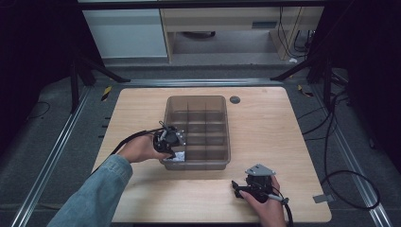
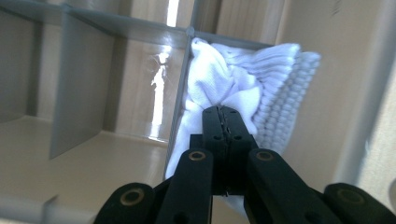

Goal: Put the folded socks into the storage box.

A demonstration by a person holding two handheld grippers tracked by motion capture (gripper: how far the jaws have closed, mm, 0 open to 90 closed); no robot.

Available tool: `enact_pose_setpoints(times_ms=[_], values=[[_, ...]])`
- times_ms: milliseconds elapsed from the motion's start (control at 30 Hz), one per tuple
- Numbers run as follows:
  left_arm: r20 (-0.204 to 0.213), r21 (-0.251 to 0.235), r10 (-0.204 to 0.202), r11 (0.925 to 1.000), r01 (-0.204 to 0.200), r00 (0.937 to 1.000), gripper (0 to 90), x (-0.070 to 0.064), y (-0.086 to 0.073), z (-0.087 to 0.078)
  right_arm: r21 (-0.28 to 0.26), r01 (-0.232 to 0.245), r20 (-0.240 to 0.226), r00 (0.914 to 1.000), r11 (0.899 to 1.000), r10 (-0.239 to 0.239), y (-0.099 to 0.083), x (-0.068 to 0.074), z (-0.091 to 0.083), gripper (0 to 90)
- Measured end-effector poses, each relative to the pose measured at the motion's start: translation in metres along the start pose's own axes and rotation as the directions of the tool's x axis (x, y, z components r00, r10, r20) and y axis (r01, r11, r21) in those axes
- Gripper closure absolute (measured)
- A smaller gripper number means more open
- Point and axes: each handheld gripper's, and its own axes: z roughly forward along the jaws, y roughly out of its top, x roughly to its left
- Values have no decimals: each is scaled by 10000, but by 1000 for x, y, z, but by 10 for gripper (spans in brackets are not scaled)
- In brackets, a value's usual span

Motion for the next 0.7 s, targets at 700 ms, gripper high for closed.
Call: enact_pose_setpoints(times_ms=[700], values=[[-315,-697,78,9975,-100,9995,881,-6,-4,-36,2,-2,2,10000,10000,2,0,0,0,95]])
